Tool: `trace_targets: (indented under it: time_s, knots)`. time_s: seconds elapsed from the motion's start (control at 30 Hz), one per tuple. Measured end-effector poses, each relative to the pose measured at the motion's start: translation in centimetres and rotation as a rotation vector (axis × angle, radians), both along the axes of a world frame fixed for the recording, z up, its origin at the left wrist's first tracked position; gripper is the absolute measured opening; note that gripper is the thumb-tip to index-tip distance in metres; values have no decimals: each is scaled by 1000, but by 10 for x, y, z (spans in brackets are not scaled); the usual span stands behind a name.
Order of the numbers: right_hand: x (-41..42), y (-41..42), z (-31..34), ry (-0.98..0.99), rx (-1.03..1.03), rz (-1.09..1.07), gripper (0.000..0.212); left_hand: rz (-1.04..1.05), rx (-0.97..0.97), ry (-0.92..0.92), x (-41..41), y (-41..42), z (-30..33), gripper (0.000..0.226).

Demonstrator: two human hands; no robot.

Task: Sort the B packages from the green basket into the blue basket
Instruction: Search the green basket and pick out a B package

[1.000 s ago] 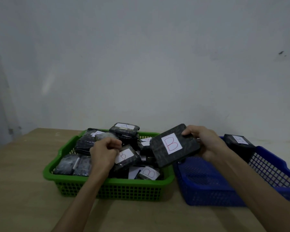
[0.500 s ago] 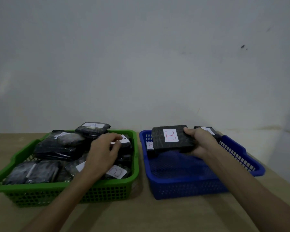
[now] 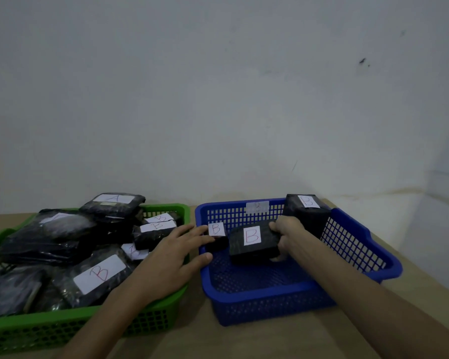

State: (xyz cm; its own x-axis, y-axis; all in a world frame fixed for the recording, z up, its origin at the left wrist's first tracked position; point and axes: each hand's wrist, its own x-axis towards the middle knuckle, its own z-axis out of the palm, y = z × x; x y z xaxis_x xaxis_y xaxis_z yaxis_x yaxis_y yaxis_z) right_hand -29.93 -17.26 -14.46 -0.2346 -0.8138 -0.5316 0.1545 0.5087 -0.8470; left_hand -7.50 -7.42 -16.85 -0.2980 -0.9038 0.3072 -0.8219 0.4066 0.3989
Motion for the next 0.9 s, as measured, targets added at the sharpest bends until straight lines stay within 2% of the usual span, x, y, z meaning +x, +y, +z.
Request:
trace_targets:
  time_s: [0.17,0.27,0.37,0.43,0.53,0.63,0.7,0.8,0.9]
  knots:
    - [-4,-19,-12,-63,-65,-99,14,2,-7,18,1,0,-1,42]
    - [-5,-19,-12,155,-140,163,39,4,-11,22,1,0,-1,41]
    - [0,-12,-19,579,-228,512,55,5,-13,22,-1,1,0,40]
    - [4,-11,-24,947,-288,676,53,6,-17,19,-2,1,1,40]
    - [11,-6,-24,1374,-356,733,42,11,-15,9,-3,2,2,41]
    - [21,3,-27,1880,-646,731,29,18,-7,1,-4,3,2,42]
    - [27,4,-32,1912,-806,831,30,20,-11,-2,-4,3,2,42]
    - [31,1,-33,1790,-814,898,34,18,-11,3,-5,3,2,41]
    - [32,0,-33,1790,-809,882,31,17,-6,-1,-5,4,3,41]
